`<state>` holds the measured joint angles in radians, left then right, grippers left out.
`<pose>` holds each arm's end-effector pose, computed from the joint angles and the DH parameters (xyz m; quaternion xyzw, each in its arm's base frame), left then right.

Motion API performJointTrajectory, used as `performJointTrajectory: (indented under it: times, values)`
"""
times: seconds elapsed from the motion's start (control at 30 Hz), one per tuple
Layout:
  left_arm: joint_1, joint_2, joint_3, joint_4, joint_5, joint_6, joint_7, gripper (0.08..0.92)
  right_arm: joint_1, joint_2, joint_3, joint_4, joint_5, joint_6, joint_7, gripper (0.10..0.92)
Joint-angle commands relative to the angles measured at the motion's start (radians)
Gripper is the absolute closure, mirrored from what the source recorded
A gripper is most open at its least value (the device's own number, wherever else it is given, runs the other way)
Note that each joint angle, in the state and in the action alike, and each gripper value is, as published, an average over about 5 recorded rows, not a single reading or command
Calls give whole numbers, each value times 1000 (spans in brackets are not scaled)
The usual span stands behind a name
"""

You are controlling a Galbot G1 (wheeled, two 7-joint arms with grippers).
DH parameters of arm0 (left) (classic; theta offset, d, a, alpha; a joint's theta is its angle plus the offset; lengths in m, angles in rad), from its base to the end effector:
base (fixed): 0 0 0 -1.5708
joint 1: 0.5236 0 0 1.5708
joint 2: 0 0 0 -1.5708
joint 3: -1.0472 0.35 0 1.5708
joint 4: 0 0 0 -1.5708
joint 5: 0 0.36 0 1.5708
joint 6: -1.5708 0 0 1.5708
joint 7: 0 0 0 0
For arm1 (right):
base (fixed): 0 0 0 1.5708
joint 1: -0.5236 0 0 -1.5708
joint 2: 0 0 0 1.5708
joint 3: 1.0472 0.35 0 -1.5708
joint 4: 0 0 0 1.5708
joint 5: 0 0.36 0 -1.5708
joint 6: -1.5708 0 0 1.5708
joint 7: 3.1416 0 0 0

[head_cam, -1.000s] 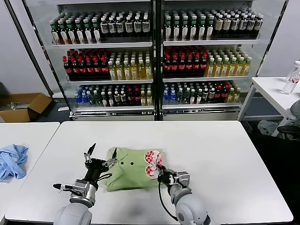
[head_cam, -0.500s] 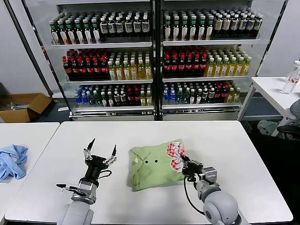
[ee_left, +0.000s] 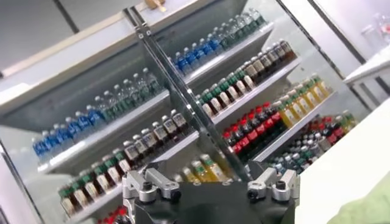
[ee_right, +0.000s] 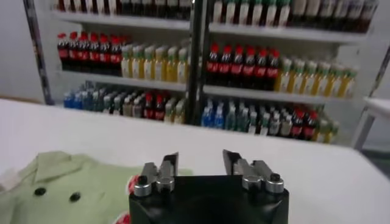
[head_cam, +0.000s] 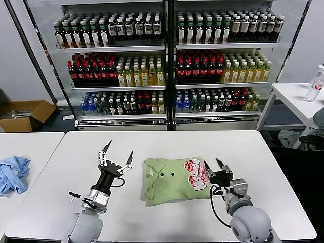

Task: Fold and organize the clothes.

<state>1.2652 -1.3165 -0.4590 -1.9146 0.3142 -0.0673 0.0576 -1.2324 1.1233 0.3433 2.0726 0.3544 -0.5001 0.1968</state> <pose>0.2812 0.0363 -0.2946 0.0925 0.9548 0.2671 0.0924 0.2713 -0.0255 -0.2379 0.0746 -0.9858 0.0637 0.1362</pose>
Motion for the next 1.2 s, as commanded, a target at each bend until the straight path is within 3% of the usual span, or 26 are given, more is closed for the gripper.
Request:
performJointTrajectory:
  times: [0.03, 0.33, 0.83, 1.2]
  values:
    - [-31, 9, -4, 15, -218, 62, 43, 177, 55, -25, 111, -6, -84, 93, -27, 438]
    - [-50, 19, -22, 48, -216, 58, 54, 177, 98, -39, 125, -119, -129, 187, -61, 218]
    - [-56, 20, -17, 48, -231, 72, 47, 177, 107, -47, 185, -165, -141, 212, -122, 203]
    - [-46, 22, -14, 22, -239, 114, 33, 177, 113, -15, 155, -192, -229, 290, -138, 203]
